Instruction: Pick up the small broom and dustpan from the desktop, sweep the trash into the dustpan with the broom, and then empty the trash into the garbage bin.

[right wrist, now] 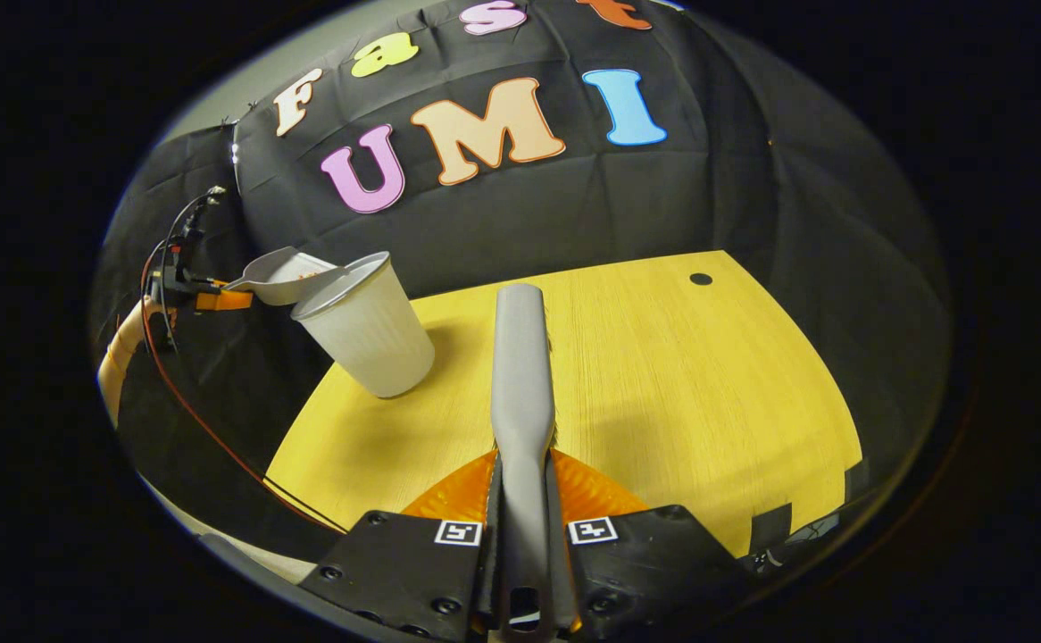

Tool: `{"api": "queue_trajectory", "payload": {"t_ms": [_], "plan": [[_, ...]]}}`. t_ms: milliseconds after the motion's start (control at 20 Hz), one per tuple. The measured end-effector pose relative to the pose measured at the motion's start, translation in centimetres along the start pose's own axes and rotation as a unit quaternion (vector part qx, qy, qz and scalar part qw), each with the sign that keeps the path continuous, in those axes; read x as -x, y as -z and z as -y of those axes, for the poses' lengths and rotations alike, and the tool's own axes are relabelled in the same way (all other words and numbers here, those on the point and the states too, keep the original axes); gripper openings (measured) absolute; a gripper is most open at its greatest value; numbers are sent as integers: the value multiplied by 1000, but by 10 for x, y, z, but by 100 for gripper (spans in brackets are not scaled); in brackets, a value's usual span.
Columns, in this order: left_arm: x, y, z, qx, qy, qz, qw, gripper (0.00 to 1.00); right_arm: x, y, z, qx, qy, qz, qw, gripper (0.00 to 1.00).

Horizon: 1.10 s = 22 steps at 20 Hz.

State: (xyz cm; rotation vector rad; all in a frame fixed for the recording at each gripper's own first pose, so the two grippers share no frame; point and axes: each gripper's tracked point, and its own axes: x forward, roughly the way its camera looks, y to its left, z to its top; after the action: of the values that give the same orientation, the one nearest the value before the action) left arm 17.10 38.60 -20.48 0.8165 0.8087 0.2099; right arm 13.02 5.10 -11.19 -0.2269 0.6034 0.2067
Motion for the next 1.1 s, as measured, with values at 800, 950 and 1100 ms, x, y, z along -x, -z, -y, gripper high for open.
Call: {"api": "queue_trajectory", "payload": {"t_ms": [800, 950, 1100], "plan": [[-12, -9, -14, -174, -13, -125, 977, 26, 7, 6, 18, -4, 16, -14, 1000, 20], [-5, -11, -23, -168, -26, -119, 978, 27, 7, 7, 22, -3, 17, -16, 1000, 20], [13, -17, -18, -108, -29, -85, 990, 26, 3, 7, 21, 1, 12, -20, 1000, 20]]}}
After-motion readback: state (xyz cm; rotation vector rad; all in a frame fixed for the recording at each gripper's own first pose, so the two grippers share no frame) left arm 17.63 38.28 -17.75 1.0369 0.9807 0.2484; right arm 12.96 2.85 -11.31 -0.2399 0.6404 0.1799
